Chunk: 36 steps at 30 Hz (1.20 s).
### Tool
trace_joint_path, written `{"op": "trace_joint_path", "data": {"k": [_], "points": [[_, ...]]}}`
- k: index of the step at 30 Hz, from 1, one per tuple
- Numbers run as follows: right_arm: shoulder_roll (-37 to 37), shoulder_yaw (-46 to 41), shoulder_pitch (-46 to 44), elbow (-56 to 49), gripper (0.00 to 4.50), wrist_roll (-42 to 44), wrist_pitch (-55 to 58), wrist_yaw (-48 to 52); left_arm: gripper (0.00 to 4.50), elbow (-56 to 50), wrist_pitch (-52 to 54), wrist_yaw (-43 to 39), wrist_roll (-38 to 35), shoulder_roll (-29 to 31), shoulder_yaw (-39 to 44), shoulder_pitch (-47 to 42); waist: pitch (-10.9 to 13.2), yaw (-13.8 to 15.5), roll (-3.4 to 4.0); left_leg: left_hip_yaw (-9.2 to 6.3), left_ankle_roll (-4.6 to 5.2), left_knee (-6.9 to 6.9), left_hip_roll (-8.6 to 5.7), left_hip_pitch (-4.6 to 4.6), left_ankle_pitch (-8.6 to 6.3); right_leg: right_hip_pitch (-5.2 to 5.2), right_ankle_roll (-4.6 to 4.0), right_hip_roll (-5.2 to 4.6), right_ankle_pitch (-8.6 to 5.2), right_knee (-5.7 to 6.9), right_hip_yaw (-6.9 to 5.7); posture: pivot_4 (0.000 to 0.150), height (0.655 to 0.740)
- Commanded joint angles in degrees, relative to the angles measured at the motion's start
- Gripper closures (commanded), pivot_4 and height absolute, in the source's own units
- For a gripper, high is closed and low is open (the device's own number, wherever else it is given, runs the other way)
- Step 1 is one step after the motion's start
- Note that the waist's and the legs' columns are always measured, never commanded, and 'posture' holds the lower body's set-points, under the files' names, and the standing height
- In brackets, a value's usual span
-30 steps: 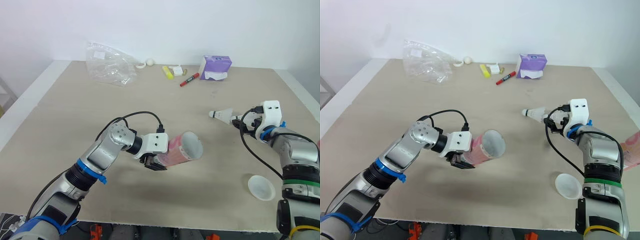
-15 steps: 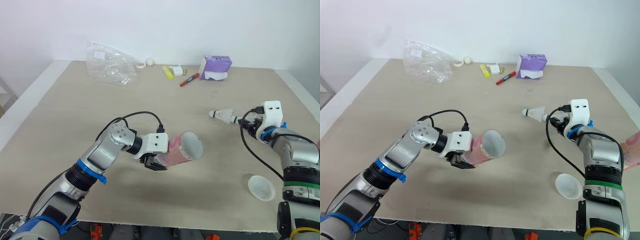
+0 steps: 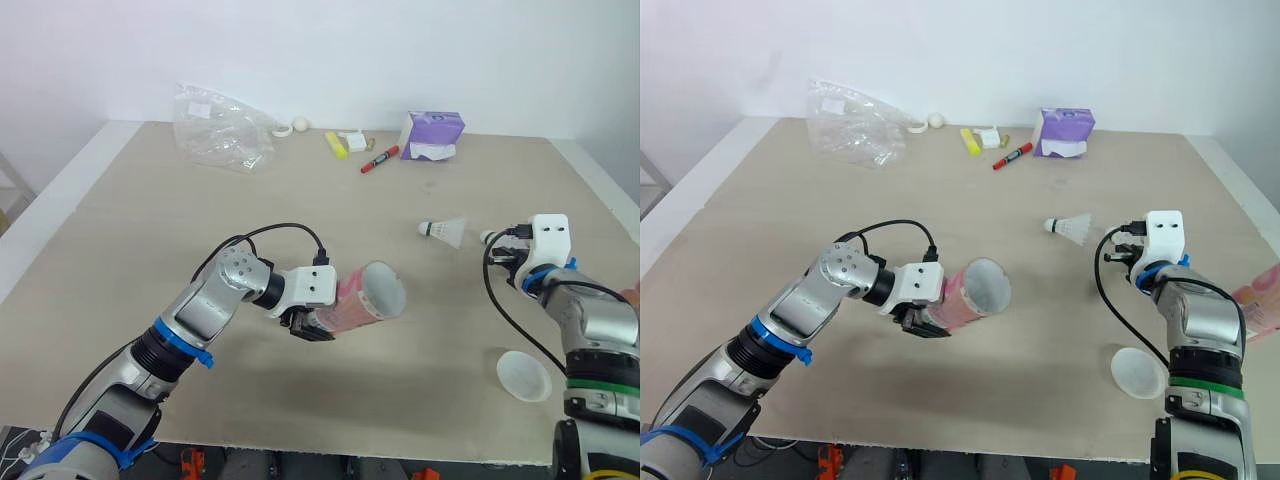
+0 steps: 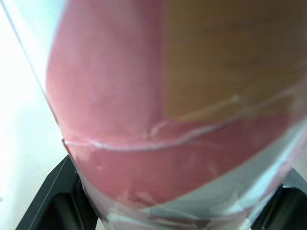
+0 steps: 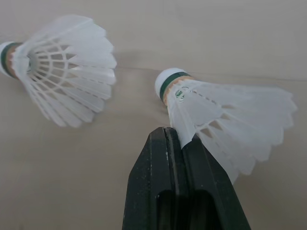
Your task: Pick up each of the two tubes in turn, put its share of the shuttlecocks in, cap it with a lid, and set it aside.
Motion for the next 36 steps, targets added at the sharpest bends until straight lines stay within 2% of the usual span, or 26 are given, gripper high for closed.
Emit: {"op": "trace_joint_path", "data": {"k": [1,6,13,15,17,22,29,34,36], "points": [[-4.77,-3.49,1.97,-11.49,4.41,1.95,-2.05,4.28,1.13,1.40,0.10,0.11,0.44,-0.35,-2.23,0.69,0.02,0.08,0.04,-0.01,0.01,0.00,-0.01,0.00,0.01,0.00,0.01,-0.01,0.00,0.00,-0.01,0.150,0.7400],[-12.15,-6.31,6.23,-25.21,4.41,5.38,-2.59,12.91,1.13,2.12,-0.28,-0.03,0.39,-0.33,-2.21,0.56,0.03,0.12,0.14,-0.01,0.06,0.00,-0.05,0.00,-0.01,0.01,0.15,-0.06,-0.08,0.00,-0.03,0.150,0.7400],[-26.37,-15.47,9.42,-46.44,4.41,24.02,0.15,36.75,1.13,4.23,0.34,-0.17,-0.15,-0.79,-1.64,0.24,0.04,0.14,0.25,-0.16,0.08,0.02,-0.04,0.03,0.00,0.10,0.34,-0.07,-0.22,-0.02,-0.17,0.150,0.7400],[-28.48,-16.74,12.47,-50.62,4.41,25.69,-0.09,41.05,1.13,4.29,1.57,-0.13,-0.62,-1.00,-1.43,0.28,0.00,0.23,0.11,-0.23,0.08,0.03,-0.02,0.03,0.00,0.13,0.39,-0.09,-0.26,-0.03,-0.23,0.150,0.7400],[-29.69,-17.19,14.97,-52.72,4.41,25.25,-0.91,42.83,1.13,4.32,3.19,0.00,-1.31,-1.30,-1.13,0.16,-0.12,0.17,-0.15,-0.23,0.07,0.02,0.02,0.09,0.00,0.17,0.38,-0.10,-0.31,-0.04,-0.28,0.150,0.7400],[-29.52,-13.59,16.78,-56.27,4.41,22.67,-4.46,42.17,1.13,4.10,5.24,0.28,-2.03,-1.52,-1.00,-0.34,-0.10,0.11,-0.18,-0.08,0.07,0.11,-0.07,0.06,0.00,0.13,0.35,-0.46,-0.26,-0.05,-0.49,0.150,0.7400],[-29.20,-4.75,16.64,-54.12,4.41,14.45,-13.09,41.92,1.13,2.84,5.97,0.77,-2.10,-1.35,-1.50,-0.32,-0.10,0.16,-0.19,-0.16,0.07,0.10,-0.07,-0.05,0.00,0.05,0.25,-0.52,-0.29,-0.04,-0.71,0.150,0.7400],[-28.86,-1.32,15.73,-54.01,4.41,14.19,-14.51,42.10,1.13,2.36,6.47,1.23,-2.11,-1.21,-1.41,-0.19,-0.09,0.17,-0.20,-0.16,0.07,0.10,-0.09,-0.09,0.00,0.02,0.09,-0.53,-0.20,-0.04,-0.73,0.150,0.7400],[-28.18,-0.85,14.78,-54.01,3.73,15.16,-13.77,41.06,1.13,2.08,6.66,1.34,-2.16,-1.14,-1.40,-0.02,-0.09,0.16,-0.20,-0.17,0.07,0.10,-0.09,-0.09,0.00,0.02,0.10,-0.52,-0.21,-0.04,-0.74,0.150,0.7400]]}}
